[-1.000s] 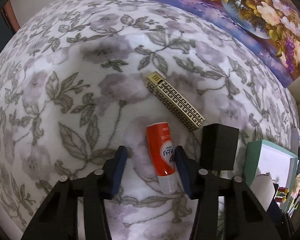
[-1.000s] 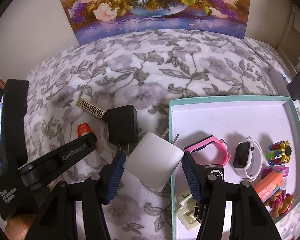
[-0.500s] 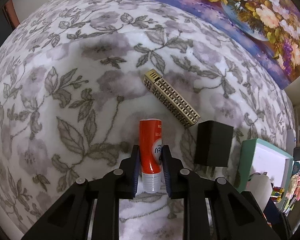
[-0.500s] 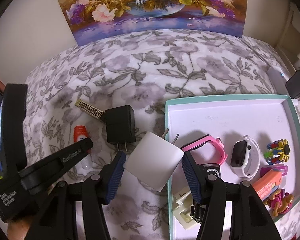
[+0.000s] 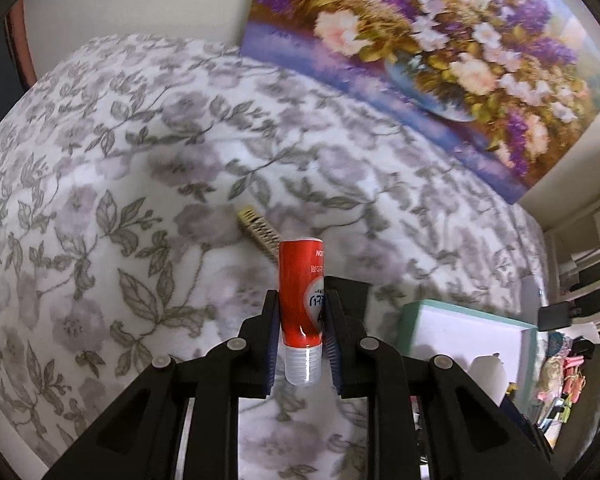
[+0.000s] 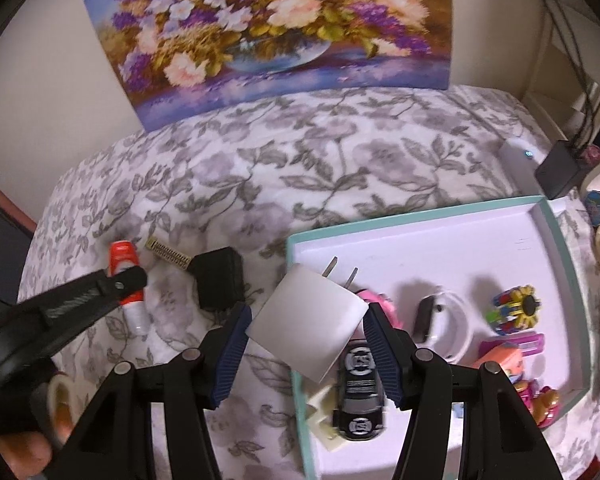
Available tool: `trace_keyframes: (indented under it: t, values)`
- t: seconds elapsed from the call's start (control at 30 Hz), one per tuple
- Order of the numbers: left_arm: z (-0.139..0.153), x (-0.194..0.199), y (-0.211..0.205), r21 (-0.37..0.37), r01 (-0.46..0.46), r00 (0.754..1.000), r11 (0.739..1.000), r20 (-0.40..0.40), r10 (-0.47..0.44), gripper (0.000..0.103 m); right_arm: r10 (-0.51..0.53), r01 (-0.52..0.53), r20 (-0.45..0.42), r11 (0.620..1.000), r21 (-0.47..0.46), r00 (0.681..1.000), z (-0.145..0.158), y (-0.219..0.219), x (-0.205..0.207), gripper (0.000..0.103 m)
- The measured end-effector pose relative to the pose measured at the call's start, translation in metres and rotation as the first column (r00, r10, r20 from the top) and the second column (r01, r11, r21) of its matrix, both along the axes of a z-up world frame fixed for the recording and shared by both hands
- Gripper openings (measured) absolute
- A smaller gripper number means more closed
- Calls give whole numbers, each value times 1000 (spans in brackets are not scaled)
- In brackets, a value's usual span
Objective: Organize rigid objects
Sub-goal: 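Carry the glue stick and white charger over the tray and open both grippers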
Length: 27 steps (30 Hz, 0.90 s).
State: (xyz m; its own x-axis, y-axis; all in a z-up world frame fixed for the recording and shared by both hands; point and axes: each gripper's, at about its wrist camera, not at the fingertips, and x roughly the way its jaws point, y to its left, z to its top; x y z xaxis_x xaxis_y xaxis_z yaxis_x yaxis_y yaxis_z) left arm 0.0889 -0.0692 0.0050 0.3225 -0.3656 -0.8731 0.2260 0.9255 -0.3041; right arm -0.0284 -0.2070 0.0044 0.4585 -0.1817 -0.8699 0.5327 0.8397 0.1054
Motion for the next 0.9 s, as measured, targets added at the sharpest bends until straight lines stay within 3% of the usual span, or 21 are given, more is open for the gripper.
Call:
trace_keyframes:
  t: [0.43,0.9]
  values:
    - [20,-47,-62,-21,173,985,985,18,-172,22,-170,170,-28,985,-15,985,2,-66,-45,61]
    - [14,-113,-134,18,388,922,922,-4,-388,22,-338,338,-23,941,15,941,4,-122,-95,62]
